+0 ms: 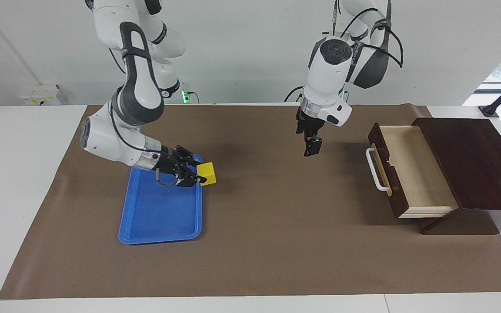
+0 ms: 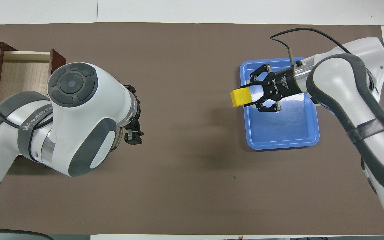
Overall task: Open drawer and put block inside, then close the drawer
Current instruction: 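Lift the block with the right gripper while the left gripper approaches it, then grasp the block with the left gripper while the right gripper opens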
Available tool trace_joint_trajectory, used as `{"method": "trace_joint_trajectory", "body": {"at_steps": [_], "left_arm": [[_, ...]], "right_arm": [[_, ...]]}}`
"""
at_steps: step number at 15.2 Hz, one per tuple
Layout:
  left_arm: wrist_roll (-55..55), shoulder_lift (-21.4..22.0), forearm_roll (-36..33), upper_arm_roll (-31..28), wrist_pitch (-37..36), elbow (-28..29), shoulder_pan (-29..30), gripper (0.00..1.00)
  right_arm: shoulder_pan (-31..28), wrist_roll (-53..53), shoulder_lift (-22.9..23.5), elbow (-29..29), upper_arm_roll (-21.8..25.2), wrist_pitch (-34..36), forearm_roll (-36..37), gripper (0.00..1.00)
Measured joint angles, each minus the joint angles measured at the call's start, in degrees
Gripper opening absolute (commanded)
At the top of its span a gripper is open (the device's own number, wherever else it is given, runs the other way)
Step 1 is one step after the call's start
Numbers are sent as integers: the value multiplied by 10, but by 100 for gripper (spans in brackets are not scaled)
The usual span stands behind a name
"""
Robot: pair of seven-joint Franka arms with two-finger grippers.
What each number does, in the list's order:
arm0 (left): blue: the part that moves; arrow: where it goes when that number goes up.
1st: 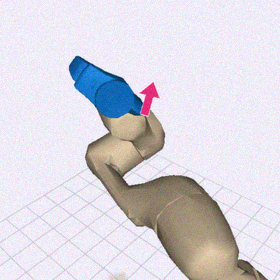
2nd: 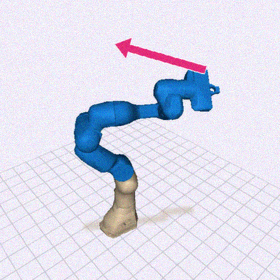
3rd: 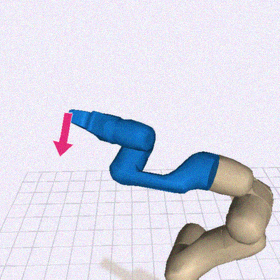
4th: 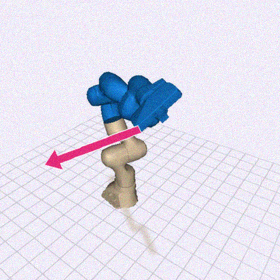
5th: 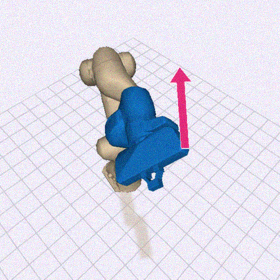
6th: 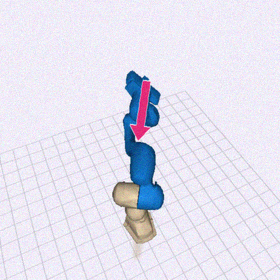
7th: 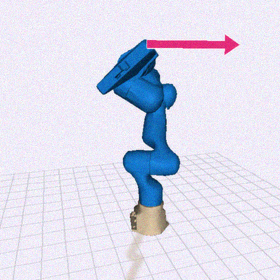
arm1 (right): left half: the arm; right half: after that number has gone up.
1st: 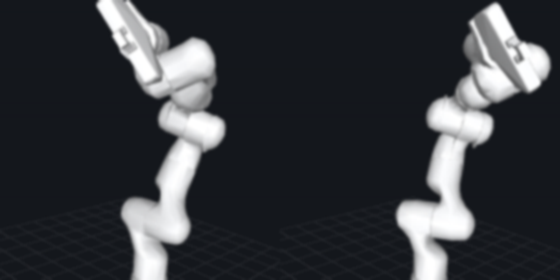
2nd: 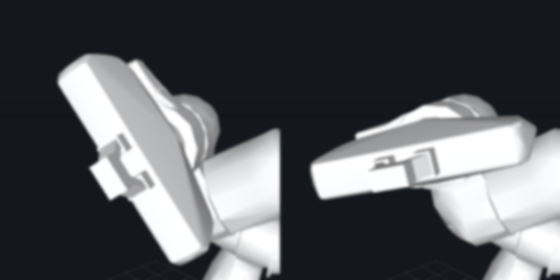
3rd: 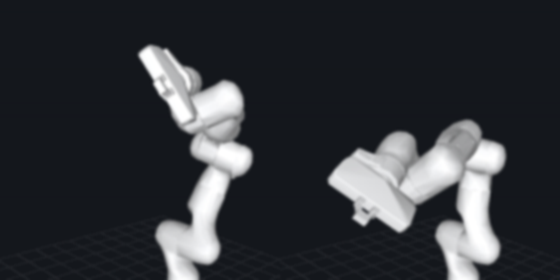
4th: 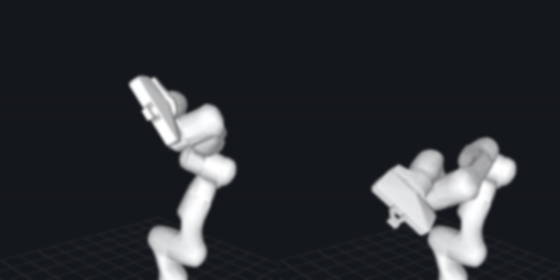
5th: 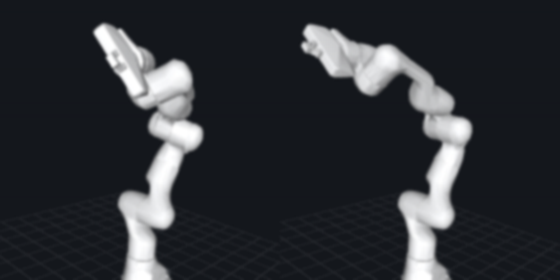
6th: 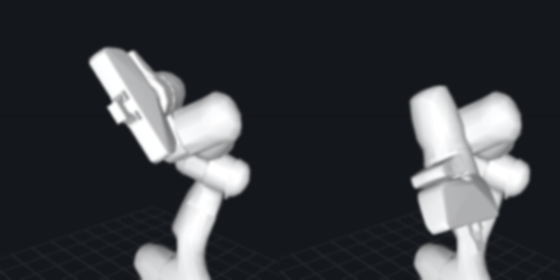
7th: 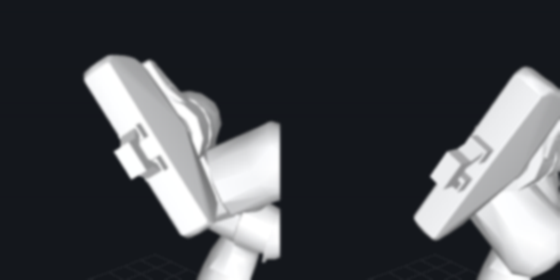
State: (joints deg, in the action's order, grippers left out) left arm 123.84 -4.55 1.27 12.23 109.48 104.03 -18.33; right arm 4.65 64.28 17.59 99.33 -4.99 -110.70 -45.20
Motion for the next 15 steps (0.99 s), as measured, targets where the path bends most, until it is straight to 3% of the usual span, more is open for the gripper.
{"method": "trace_joint_trajectory", "body": {"at_steps": [6, 11, 15], "left_arm": [[1, -1, 0, 3, 42, 4, -6, 100], [61, -7, 1, 5, 143, 33, -34, 100], [84, -39, 2, 5, 204, 25, -42, 100]], "right_arm": [[107, 74, 4, -14, -1, -96, 0, 0], [125, 155, 6, -14, -2, -134, -24, 0], [163, 193, 10, -13, -2, -167, -25, 0]]}}
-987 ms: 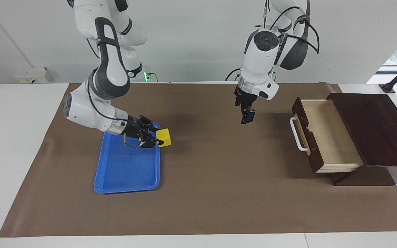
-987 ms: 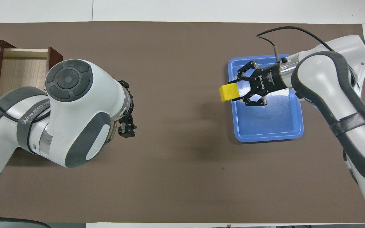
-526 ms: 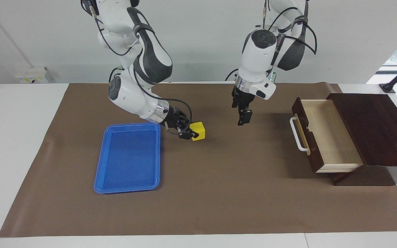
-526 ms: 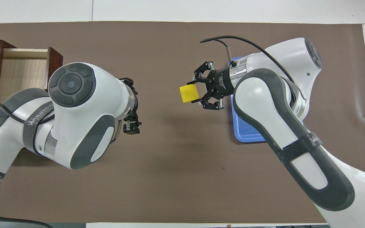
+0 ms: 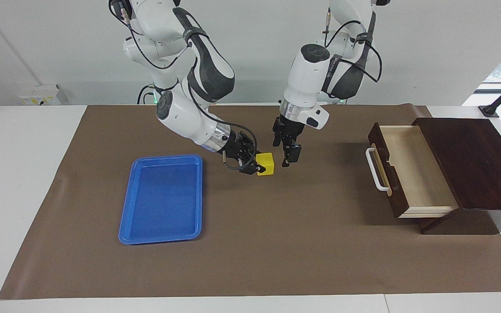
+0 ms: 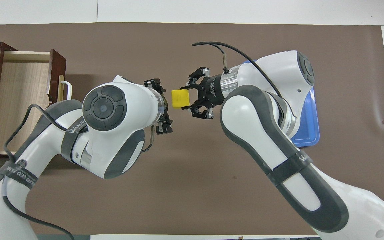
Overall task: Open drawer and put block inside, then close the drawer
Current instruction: 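Grasp the block with the left gripper while the right gripper opens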
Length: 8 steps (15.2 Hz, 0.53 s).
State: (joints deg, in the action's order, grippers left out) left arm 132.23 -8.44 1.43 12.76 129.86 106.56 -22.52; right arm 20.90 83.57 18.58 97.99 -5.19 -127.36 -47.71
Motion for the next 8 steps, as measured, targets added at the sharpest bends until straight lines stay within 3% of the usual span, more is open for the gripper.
{"method": "trace_joint_trajectory", "body": {"at_steps": [8], "left_arm": [[-1, -23, 4, 0, 20, -19, -3, 100]], "right_arm": [[1, 4, 3, 0, 4, -1, 0, 0]]}}
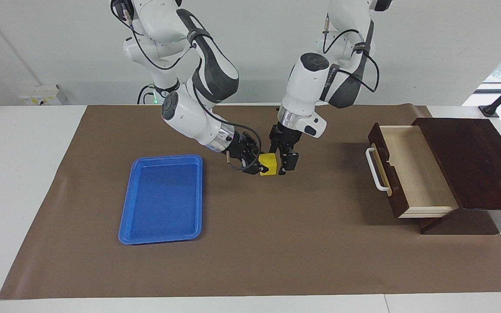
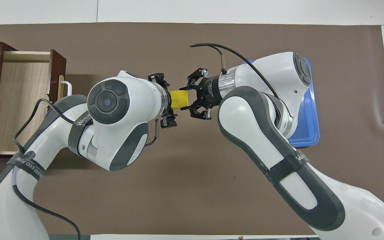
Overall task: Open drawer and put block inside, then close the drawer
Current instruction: 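Grasp the block with the left gripper while the right gripper opens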
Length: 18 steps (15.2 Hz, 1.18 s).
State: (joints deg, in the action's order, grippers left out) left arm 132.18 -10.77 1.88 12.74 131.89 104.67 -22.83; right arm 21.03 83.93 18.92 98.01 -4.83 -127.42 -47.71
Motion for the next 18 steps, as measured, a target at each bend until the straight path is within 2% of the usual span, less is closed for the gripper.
{"method": "trace_joint_trajectory", "body": {"at_steps": [1, 3, 4, 6, 7, 8, 14, 15, 16, 18], "left_arm": [[0, 0, 0, 1, 0, 0, -4, 100], [0, 0, 0, 1, 0, 0, -10, 89], [0, -1, 0, 2, 0, 0, -10, 69], [0, -1, 0, 1, 0, 0, -11, 21], [0, -1, 0, 0, 1, -1, -11, 3], [-1, -1, 0, -2, 1, -2, -11, 0], [-5, -2, 2, -3, 0, -4, -11, 0], [-5, -2, 2, -3, 0, -4, -11, 0], [-5, -2, 2, -3, 0, -4, -11, 0], [-10, -3, 2, -3, -3, -6, -10, 0]], "right_arm": [[-1, 0, 0, 0, 0, 0, 0, 0], [-2, 0, 0, 0, 0, 0, 0, 0], [-2, 0, 0, 0, 0, 0, 0, 0], [-2, 0, 0, 0, 0, 1, 0, 0], [-3, 0, 0, 2, 0, 5, 0, 0], [-3, 0, 0, 4, 0, 9, 0, 0], [-3, -8, 0, 4, 0, 8, 0, 0], [-3, -8, 0, 4, 0, 8, 0, 43], [-3, -7, 0, 4, 0, 8, 0, 96], [-3, 7, 0, 4, 0, 7, -1, 100]]}}
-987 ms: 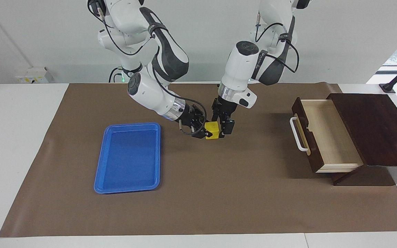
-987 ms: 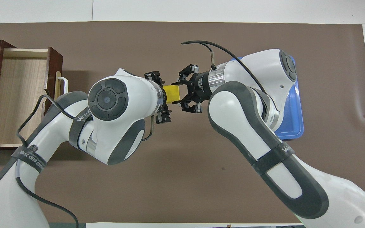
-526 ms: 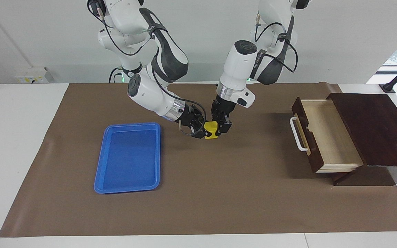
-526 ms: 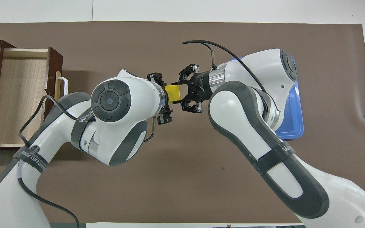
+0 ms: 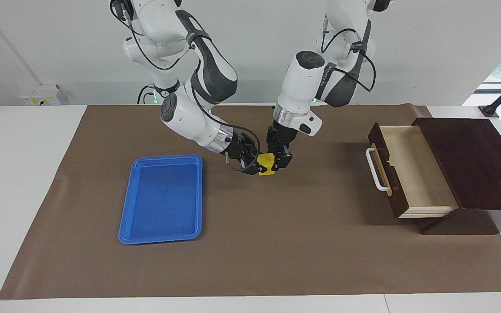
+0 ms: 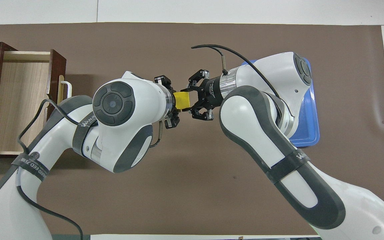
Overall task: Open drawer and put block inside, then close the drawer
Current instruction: 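Grasp the block with the left gripper while the right gripper opens, then carry the block into the drawer with the left gripper while the right gripper withdraws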
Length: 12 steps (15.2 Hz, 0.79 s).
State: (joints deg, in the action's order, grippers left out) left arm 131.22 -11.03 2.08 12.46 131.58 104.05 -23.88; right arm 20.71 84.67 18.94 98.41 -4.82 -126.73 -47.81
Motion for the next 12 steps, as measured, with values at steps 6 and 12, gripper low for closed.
{"method": "trace_joint_trajectory", "body": {"at_steps": [6, 12], "left_arm": [[-80, 20, 13, -6, -153, -63, 47, 0], [-357, 115, 59, -21, -325, -74, 254, 0]], "right_arm": [[-6, 30, 0, -6, 2, -3, -1, 100], [-7, 31, 0, -7, 2, -3, -1, 100]]}}
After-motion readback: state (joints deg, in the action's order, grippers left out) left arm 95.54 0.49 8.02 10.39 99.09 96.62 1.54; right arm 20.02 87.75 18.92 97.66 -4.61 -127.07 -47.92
